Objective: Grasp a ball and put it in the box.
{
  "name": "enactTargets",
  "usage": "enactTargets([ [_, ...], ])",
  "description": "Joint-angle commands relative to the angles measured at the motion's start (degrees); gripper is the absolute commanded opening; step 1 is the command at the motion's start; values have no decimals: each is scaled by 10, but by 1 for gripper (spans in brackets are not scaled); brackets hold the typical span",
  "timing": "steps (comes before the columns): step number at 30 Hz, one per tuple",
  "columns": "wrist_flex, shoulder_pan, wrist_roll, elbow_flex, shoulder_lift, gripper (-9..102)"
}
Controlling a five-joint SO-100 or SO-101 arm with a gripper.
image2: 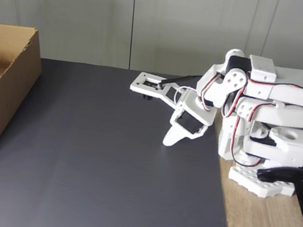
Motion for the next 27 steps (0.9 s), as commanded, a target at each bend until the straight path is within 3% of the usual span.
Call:
enactTargets([
  [1, 19, 6, 3, -4, -4, 0],
  [14, 85, 24, 4, -4, -4, 0],
  [27, 85, 24, 4, -4, -4, 0],
])
